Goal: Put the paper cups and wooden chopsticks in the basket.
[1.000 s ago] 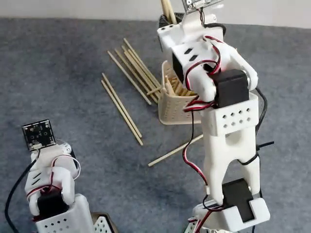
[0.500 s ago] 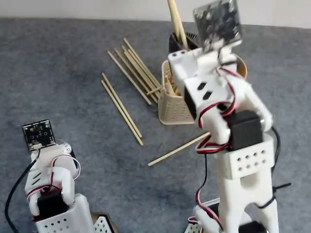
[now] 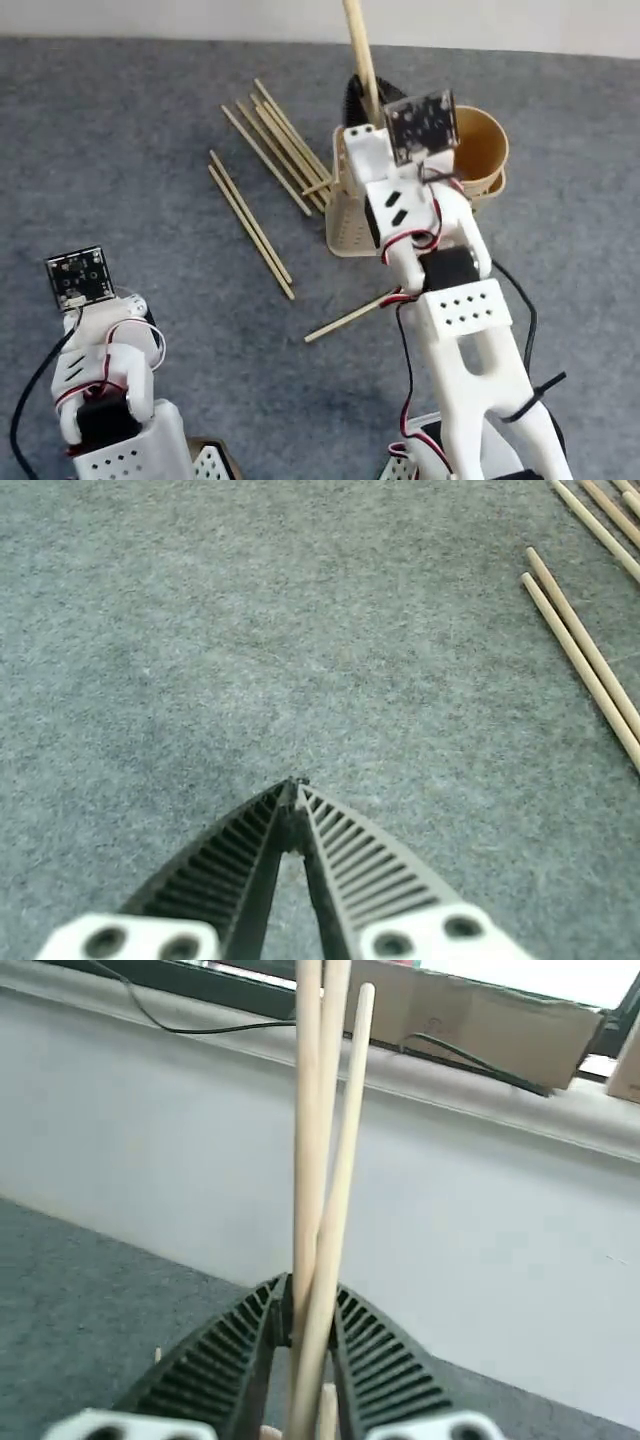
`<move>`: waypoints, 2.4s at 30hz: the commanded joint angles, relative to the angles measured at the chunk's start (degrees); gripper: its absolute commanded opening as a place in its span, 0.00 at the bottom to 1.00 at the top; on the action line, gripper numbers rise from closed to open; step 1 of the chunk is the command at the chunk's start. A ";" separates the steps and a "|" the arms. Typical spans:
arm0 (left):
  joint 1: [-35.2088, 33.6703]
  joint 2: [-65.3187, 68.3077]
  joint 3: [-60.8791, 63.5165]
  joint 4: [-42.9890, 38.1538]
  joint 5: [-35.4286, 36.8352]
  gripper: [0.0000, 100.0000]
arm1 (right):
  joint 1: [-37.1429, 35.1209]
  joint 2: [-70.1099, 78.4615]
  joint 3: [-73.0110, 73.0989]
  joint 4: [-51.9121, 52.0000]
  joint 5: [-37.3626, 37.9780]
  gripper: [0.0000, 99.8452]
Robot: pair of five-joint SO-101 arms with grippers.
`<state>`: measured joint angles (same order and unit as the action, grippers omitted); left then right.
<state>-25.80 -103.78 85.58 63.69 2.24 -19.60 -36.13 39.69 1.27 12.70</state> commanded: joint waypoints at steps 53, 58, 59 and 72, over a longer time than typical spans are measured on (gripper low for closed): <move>-0.48 -0.48 -0.13 -1.14 -0.62 0.00 | -8.31 -34.07 -9.01 77.49 -3.34 0.15; -0.48 -0.48 -0.13 -1.14 -0.62 0.00 | -14.55 -29.58 -8.92 86.02 -3.43 0.15; -0.48 -0.48 -0.13 -1.14 -0.62 0.00 | -16.13 -27.21 -8.92 87.52 -3.43 0.15; -0.48 -0.48 -0.13 -1.14 -0.62 0.00 | -24.13 5.67 -9.01 80.04 -21.45 0.16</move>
<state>-25.80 -103.78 85.58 63.69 2.24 -40.88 -34.90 33.45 84.26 -1.89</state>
